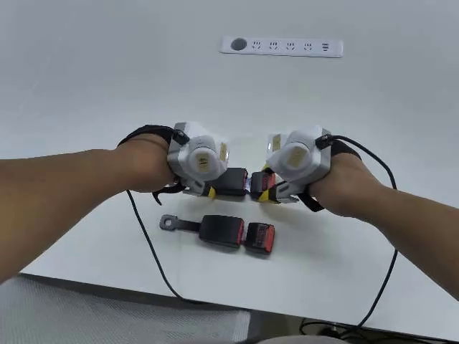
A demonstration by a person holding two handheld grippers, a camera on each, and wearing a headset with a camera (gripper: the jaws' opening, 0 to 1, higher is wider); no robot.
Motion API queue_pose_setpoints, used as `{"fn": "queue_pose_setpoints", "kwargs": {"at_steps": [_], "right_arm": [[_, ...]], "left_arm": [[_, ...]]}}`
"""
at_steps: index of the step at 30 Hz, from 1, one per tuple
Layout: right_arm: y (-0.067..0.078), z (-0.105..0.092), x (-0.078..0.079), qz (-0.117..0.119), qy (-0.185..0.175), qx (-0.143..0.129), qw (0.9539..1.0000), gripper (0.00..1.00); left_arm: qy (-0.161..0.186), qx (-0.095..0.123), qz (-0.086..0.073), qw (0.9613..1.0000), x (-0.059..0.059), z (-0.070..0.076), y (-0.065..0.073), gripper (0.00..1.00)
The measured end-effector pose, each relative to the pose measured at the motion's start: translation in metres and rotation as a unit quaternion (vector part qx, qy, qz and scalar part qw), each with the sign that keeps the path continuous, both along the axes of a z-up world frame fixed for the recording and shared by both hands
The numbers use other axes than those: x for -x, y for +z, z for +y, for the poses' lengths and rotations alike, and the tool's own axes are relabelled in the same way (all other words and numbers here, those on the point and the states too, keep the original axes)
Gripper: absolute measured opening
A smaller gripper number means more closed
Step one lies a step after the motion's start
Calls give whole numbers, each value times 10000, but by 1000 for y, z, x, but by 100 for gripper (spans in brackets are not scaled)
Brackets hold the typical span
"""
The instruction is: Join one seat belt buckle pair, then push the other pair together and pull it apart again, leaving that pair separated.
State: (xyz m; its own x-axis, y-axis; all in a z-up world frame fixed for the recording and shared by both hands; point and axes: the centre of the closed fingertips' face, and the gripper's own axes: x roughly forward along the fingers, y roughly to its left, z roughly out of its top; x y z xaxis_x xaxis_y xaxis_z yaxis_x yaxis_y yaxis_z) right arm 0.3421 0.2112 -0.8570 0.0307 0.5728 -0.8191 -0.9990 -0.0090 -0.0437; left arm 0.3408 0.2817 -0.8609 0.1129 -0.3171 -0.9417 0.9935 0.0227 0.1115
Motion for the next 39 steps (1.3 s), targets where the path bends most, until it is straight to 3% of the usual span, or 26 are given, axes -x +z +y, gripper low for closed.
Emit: {"fn": "queue_pose_setpoints", "kwargs": {"at_steps": [15, 20, 27, 33, 39], "right_arm": [[1, -7, 1, 24, -70, 6, 10000, 31], [2, -18, 1, -61, -2, 15, 10000, 31], [4, -17, 2, -148, 12, -55, 9999, 33], [3, -31, 3, -36, -145, -142, 9998, 33], [4, -53, 4, -104, -268, -106, 9995, 33]], "left_arm": [[97, 36, 43, 9999, -1, 1, -1, 29], [129, 69, 60, 9999, 0, 1, -1, 29], [95, 58, 81, 9999, 0, 0, -1, 30], [60, 14, 81, 9999, 1, -1, -2, 30], [85, -14, 60, 9999, 4, -3, 1, 30]]}}
